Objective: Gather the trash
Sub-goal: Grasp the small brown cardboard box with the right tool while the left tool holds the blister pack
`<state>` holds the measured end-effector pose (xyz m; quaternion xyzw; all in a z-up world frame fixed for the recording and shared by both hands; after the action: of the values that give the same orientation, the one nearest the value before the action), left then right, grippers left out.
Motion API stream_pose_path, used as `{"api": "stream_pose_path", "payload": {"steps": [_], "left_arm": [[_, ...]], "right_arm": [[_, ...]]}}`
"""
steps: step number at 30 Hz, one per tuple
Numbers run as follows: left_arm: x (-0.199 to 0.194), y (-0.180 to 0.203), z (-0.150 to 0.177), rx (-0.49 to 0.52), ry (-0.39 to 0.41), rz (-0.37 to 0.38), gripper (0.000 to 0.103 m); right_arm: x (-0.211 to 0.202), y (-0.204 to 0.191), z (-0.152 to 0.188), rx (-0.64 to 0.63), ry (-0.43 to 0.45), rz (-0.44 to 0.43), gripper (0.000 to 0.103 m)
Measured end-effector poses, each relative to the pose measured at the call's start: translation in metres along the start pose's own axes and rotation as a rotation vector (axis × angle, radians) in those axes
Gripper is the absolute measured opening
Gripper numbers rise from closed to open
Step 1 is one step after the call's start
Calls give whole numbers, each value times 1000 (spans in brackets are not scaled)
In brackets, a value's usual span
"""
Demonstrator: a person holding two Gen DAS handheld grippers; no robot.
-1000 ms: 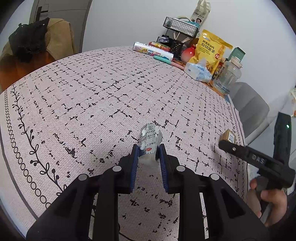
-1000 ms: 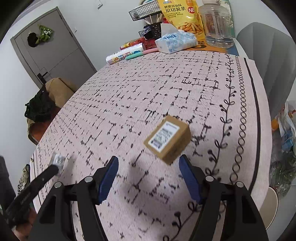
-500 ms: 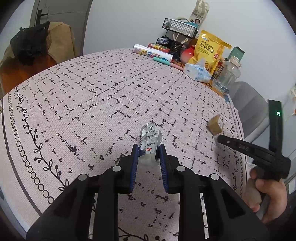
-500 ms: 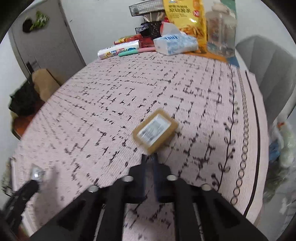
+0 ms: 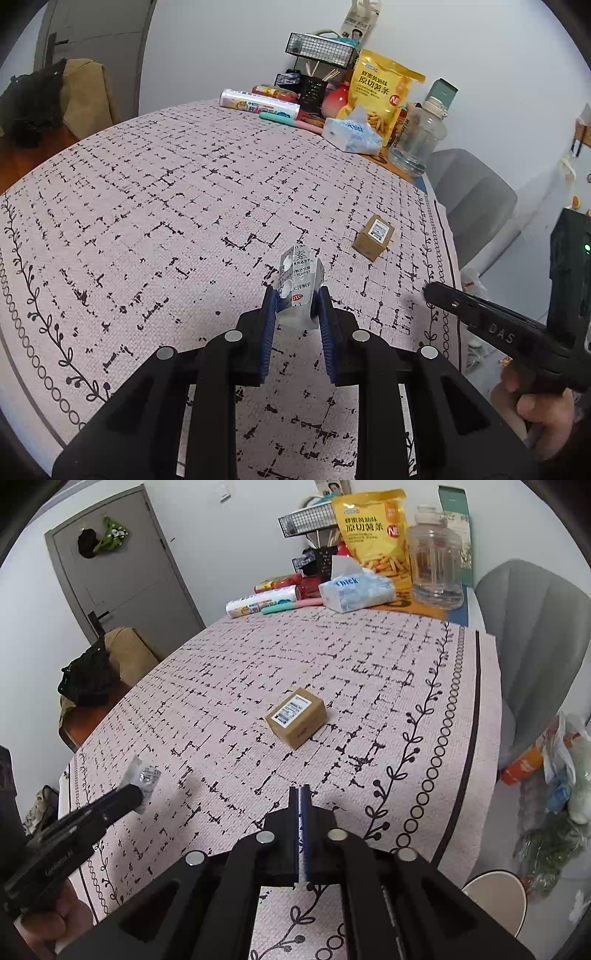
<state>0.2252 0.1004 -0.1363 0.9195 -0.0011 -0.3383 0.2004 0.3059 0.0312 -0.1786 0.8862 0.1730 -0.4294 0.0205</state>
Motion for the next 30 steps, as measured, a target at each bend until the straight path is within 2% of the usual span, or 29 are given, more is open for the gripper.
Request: {"api": "stream_pose_path", "payload": {"steps": [1, 2, 3, 15, 19, 26, 28, 29, 30], "left_arm": [[1, -2, 0, -6, -2, -4, 23], [2, -5, 0, -10, -4, -8, 23], [2, -8, -1, -13, -6, -16, 23], [-5, -66, -12, -86, 13, -108, 23], [-7, -84, -16, -115, 18, -134, 22], [-6, -83, -19, -116, 22, -134, 23], [-6, -78, -19, -111, 23, -132, 23], [-7, -76, -18, -108, 24, -132, 23], [-7, -75, -18, -107, 25, -132, 23]], "right_arm": [[2, -2, -1, 2, -1, -7, 20], [6, -3, -4, 10, 11, -12, 49], [9, -4, -7, 13, 25, -9, 60], [84, -25, -46, 87, -93, 2, 59], [93, -26, -55, 86, -89, 37, 62], [106, -25, -69, 77, -96, 93, 67], [109, -25, -70, 53, -92, 136, 58], [109, -25, -70, 44, -94, 149, 35], [108, -25, -69, 45, -96, 137, 33]]}}
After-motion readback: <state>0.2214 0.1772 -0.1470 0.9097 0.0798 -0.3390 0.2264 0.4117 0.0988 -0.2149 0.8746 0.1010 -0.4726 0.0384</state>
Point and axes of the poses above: each gripper's, at about its wrist camera, not at the fingertips, and x roughly the way its jaws point, y to its right, z to its underside, the point moved 9 cm from there along x, roughly the way its jaws point, and after that the axes turned 6 degrees about z, right-handed, at the moved point
